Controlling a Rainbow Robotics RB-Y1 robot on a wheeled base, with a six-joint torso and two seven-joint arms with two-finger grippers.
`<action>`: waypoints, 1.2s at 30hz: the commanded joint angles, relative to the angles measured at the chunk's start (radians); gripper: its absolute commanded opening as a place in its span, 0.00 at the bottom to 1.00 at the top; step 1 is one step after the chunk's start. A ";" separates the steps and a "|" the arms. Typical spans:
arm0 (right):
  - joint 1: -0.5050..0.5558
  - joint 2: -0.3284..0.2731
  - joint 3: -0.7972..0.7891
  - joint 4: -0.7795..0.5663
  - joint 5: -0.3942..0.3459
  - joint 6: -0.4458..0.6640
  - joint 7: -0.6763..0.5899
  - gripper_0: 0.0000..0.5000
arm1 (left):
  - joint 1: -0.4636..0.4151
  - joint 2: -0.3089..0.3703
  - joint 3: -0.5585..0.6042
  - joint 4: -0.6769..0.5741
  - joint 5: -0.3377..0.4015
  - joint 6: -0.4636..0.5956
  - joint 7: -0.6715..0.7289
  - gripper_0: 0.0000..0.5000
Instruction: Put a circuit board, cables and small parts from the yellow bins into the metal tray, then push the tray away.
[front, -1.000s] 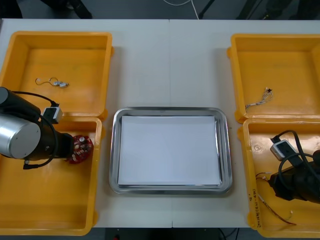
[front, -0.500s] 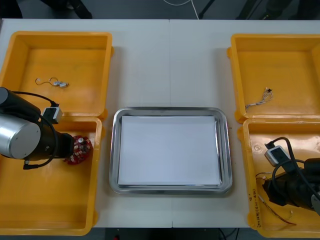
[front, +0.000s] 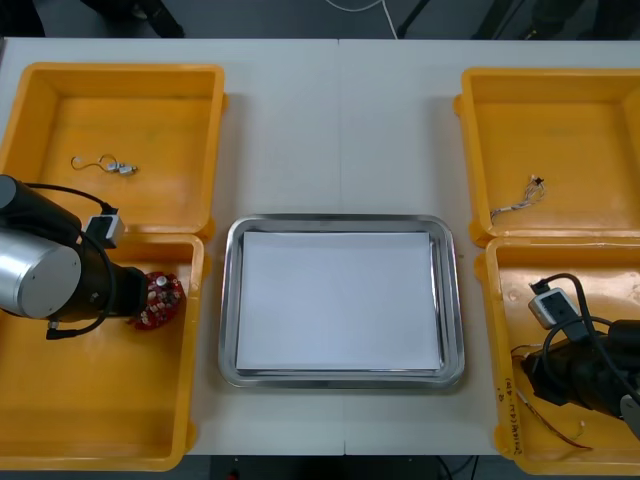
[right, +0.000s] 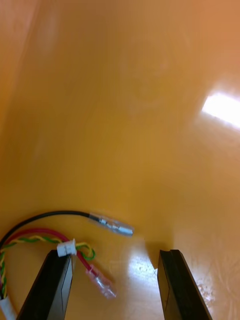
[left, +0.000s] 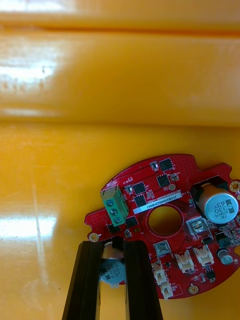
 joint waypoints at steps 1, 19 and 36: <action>0.021 -0.031 0.020 0.020 -0.016 -0.020 -0.034 1.00 | 0.051 0.028 -0.009 -0.048 -0.007 0.012 0.081 0.01; 0.033 -0.038 0.003 0.018 -0.003 -0.019 -0.036 1.00 | 0.148 0.093 0.076 -0.182 0.083 0.091 0.036 0.01; 0.039 -0.038 0.001 0.015 0.003 -0.045 -0.037 0.00 | 0.249 0.110 0.177 -0.185 0.126 0.009 -0.128 0.01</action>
